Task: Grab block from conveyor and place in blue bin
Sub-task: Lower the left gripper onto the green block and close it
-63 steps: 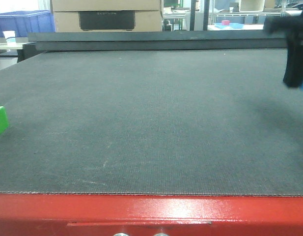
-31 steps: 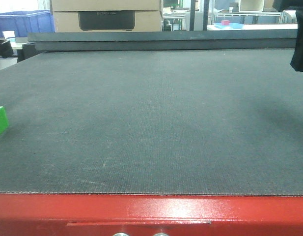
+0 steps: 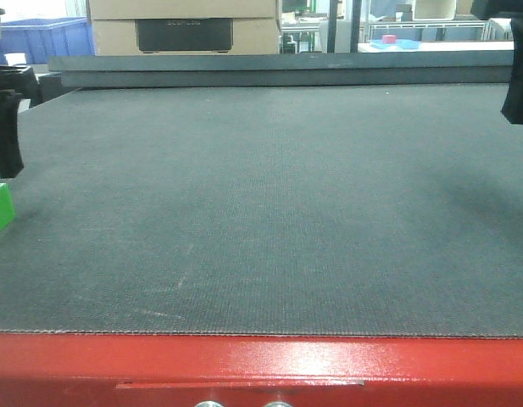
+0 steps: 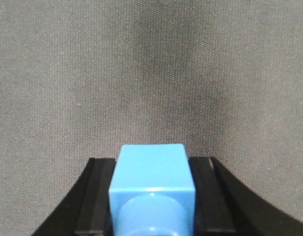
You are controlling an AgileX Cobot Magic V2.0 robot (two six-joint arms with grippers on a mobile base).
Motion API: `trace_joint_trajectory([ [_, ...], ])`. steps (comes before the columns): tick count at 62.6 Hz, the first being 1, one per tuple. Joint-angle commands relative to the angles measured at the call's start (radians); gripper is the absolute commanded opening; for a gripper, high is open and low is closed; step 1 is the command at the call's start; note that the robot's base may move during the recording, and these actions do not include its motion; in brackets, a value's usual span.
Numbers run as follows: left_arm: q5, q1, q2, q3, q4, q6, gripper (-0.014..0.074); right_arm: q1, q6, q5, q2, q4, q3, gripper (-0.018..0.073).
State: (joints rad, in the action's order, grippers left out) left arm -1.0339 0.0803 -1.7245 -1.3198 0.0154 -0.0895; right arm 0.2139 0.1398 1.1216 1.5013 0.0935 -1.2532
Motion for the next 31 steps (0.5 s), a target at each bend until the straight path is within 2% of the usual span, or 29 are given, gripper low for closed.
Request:
trace_joint_trajectory([
  [1, 0.004, 0.007, -0.031, -0.001, -0.015, -0.008, 0.0412, 0.000, -0.010, -0.001, -0.009, -0.010, -0.001, -0.0168],
  [17, -0.013, 0.007, -0.106, -0.001, -0.008, -0.024, 0.0405, 0.000, -0.010, 0.004, -0.009, -0.010, -0.001, -0.0168],
  [31, -0.010, 0.007, -0.106, -0.001, -0.001, -0.052, 0.0322, 0.000, -0.010, 0.004, -0.009, -0.010, -0.001, -0.0168],
])
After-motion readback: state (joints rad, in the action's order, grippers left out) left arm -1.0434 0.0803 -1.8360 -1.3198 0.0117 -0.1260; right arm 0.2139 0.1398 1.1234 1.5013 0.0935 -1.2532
